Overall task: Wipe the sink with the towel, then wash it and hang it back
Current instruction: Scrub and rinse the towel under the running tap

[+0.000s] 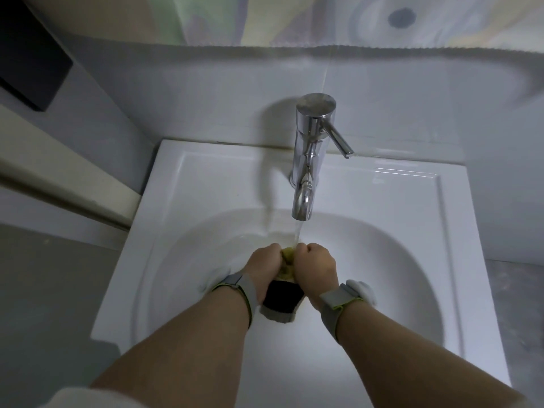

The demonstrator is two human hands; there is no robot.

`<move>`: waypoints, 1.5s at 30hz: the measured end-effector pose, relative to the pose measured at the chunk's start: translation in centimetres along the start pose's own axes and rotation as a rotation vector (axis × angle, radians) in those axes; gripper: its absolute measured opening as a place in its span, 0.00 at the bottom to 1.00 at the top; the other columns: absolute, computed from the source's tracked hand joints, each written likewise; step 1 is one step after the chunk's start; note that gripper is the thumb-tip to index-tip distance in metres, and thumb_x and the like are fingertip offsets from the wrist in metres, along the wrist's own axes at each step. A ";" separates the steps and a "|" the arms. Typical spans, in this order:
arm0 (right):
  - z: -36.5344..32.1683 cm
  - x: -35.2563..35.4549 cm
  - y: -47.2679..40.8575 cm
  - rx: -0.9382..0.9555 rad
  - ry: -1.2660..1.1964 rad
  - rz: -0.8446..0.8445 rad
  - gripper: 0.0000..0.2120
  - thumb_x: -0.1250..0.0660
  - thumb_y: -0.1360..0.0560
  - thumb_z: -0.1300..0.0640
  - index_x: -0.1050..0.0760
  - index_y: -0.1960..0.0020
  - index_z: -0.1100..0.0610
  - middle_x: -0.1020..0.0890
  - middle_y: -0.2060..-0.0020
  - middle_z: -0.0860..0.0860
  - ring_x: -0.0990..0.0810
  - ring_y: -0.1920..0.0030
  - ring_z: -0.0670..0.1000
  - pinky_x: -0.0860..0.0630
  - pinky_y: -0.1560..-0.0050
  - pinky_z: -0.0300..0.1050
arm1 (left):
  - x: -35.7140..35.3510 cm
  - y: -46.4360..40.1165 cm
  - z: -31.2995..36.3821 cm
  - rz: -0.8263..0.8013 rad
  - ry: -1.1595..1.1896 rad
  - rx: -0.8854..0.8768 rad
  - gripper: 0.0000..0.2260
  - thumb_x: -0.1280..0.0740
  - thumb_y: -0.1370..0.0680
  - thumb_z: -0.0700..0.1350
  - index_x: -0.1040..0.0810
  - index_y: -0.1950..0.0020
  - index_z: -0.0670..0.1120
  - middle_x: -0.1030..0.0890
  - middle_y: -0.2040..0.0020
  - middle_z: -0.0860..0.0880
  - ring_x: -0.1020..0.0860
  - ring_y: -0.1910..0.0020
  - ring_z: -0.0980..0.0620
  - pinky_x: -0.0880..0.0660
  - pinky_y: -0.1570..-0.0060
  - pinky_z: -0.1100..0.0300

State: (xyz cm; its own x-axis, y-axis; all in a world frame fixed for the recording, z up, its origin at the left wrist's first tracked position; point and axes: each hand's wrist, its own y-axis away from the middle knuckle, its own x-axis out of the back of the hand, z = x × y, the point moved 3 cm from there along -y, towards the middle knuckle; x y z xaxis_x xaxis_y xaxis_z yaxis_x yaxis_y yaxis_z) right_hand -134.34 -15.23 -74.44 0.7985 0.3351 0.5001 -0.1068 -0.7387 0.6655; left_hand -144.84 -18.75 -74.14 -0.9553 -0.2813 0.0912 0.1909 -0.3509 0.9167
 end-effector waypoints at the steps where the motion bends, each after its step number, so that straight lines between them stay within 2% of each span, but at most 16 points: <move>1: 0.2 0.1 0.0 0.010 -0.013 0.001 0.13 0.44 0.21 0.52 0.28 0.57 0.60 0.25 0.63 0.53 0.23 0.56 0.57 0.23 0.50 0.55 | 0.4 -0.1 -0.1 -0.033 0.013 0.016 0.15 0.42 0.21 0.50 0.21 0.56 0.42 0.18 0.58 0.39 0.19 0.57 0.41 0.21 0.45 0.46; 3: 0.5 0.4 0.8 0.086 -0.003 0.061 0.10 0.40 0.23 0.48 0.27 0.50 0.55 0.26 0.54 0.51 0.23 0.53 0.55 0.23 0.48 0.54 | 1.2 -0.3 -0.2 -0.097 0.089 0.061 0.21 0.40 0.22 0.59 0.19 0.54 0.42 0.16 0.54 0.38 0.17 0.54 0.41 0.22 0.43 0.43; 5: 0.8 1.1 1.9 0.294 0.024 0.148 0.09 0.36 0.23 0.47 0.27 0.49 0.52 0.28 0.50 0.49 0.25 0.51 0.51 0.25 0.48 0.48 | 1.9 -0.3 -0.3 -0.140 0.145 0.083 0.26 0.39 0.24 0.65 0.21 0.63 0.43 0.18 0.60 0.40 0.18 0.59 0.43 0.20 0.46 0.48; 8: 1.0 1.2 3.2 0.518 0.047 -0.035 0.09 0.34 0.24 0.45 0.25 0.49 0.50 0.28 0.51 0.44 0.26 0.52 0.43 0.29 0.53 0.33 | 2.1 0.1 -0.1 -0.236 0.229 0.087 0.28 0.42 0.25 0.70 0.24 0.64 0.45 0.22 0.62 0.44 0.21 0.63 0.45 0.22 0.55 0.55; 12: 1.3 0.3 3.3 0.398 -0.007 -0.338 0.26 0.29 0.33 0.37 0.28 0.38 0.43 0.30 0.43 0.43 0.23 0.46 0.45 0.22 0.46 0.38 | 1.9 0.9 0.2 -0.312 0.333 0.071 0.36 0.45 0.23 0.70 0.21 0.39 0.39 0.16 0.46 0.40 0.17 0.47 0.42 0.21 0.49 0.52; 14: 1.2 0.4 2.9 0.325 -0.196 -0.359 0.19 0.29 0.30 0.40 0.25 0.41 0.43 0.22 0.44 0.48 0.19 0.49 0.47 0.19 0.47 0.44 | 2.0 1.2 0.3 -0.326 0.330 0.060 0.33 0.45 0.21 0.66 0.23 0.35 0.39 0.18 0.41 0.37 0.19 0.43 0.40 0.21 0.50 0.51; 18: 0.8 1.7 2.5 0.181 -0.309 -0.509 0.13 0.31 0.24 0.45 0.22 0.43 0.49 0.15 0.49 0.49 0.17 0.49 0.48 0.19 0.46 0.44 | 2.3 1.8 0.6 -0.378 0.240 0.031 0.21 0.43 0.19 0.52 0.22 0.38 0.38 0.19 0.45 0.37 0.19 0.50 0.41 0.22 0.50 0.51; 20: 0.9 2.0 2.0 0.153 -0.227 -0.499 0.11 0.31 0.24 0.47 0.20 0.46 0.52 0.14 0.52 0.51 0.16 0.51 0.49 0.18 0.50 0.44 | 2.4 1.9 0.4 -0.442 0.157 0.008 0.18 0.37 0.26 0.43 0.22 0.39 0.37 0.21 0.46 0.36 0.21 0.50 0.39 0.24 0.45 0.47; 23: 1.4 3.0 0.4 0.039 -0.212 -0.306 0.14 0.37 0.20 0.50 0.20 0.51 0.59 0.15 0.54 0.58 0.16 0.53 0.58 0.19 0.48 0.54 | 3.1 1.2 0.3 -0.396 -0.073 -0.065 0.18 0.31 0.31 0.34 0.21 0.41 0.36 0.18 0.46 0.35 0.19 0.49 0.36 0.23 0.44 0.42; 27: 0.9 4.8 -0.8 0.048 -0.328 -0.223 0.16 0.45 0.20 0.64 0.22 0.50 0.50 0.15 0.54 0.55 0.16 0.54 0.56 0.18 0.52 0.50 | 4.6 0.6 0.3 -0.204 -0.662 -0.107 0.27 0.20 0.41 0.48 0.18 0.44 0.42 0.15 0.50 0.43 0.17 0.50 0.42 0.20 0.44 0.46; 30: 0.8 5.2 -1.0 0.075 -0.306 -0.234 0.21 0.47 0.22 0.70 0.20 0.48 0.52 0.16 0.51 0.56 0.16 0.52 0.56 0.18 0.55 0.47 | 4.8 0.6 0.9 -0.061 -0.871 -0.111 0.20 0.25 0.32 0.50 0.20 0.44 0.44 0.18 0.48 0.46 0.19 0.50 0.46 0.21 0.46 0.54; 34: 0.9 4.9 -0.6 0.028 -0.338 -0.389 0.05 0.32 0.24 0.58 0.21 0.51 0.60 0.16 0.55 0.60 0.16 0.58 0.59 0.17 0.59 0.51 | 4.4 0.8 1.8 -0.018 -0.572 -0.156 0.11 0.29 0.28 0.44 0.21 0.47 0.44 0.20 0.55 0.45 0.20 0.55 0.45 0.22 0.53 0.56; 37: 0.9 4.2 -0.7 0.048 -0.261 -0.480 0.14 0.23 0.30 0.55 0.24 0.51 0.60 0.18 0.55 0.60 0.16 0.55 0.58 0.17 0.55 0.53 | 4.2 0.7 2.2 -0.045 -0.288 -0.174 0.11 0.31 0.30 0.36 0.21 0.49 0.43 0.19 0.51 0.40 0.19 0.50 0.40 0.21 0.45 0.44; 39: 1.3 3.9 -1.3 0.090 -0.132 -0.338 0.12 0.26 0.29 0.57 0.27 0.50 0.59 0.19 0.53 0.58 0.18 0.52 0.58 0.19 0.48 0.58 | 3.9 0.8 2.3 -0.077 -0.201 -0.171 0.12 0.34 0.30 0.34 0.22 0.48 0.45 0.19 0.49 0.39 0.19 0.49 0.39 0.22 0.45 0.41; 41: 1.3 3.7 -1.5 0.117 -0.034 -0.256 0.07 0.33 0.27 0.57 0.28 0.50 0.56 0.20 0.53 0.58 0.19 0.51 0.60 0.20 0.47 0.61 | 3.6 0.6 2.2 -0.100 -0.154 -0.179 0.11 0.35 0.25 0.35 0.22 0.45 0.45 0.19 0.49 0.40 0.19 0.50 0.40 0.20 0.48 0.46; 45: 0.5 3.4 -0.7 0.176 -0.046 -0.134 0.15 0.43 0.26 0.58 0.27 0.41 0.51 0.19 0.50 0.53 0.19 0.51 0.58 0.20 0.48 0.58 | 2.6 0.2 1.7 -0.125 0.027 -0.188 0.12 0.35 0.20 0.53 0.22 0.39 0.51 0.16 0.46 0.44 0.17 0.48 0.42 0.19 0.52 0.46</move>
State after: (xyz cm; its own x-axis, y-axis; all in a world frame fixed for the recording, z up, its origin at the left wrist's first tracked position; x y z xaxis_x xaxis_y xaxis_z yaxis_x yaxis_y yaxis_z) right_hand -131.26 -13.93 -73.51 0.8255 0.4125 0.3853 0.1037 -0.7818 0.6149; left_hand -147.63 -18.05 -73.04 -0.9683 -0.2479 -0.0313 0.1125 -0.5444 0.8312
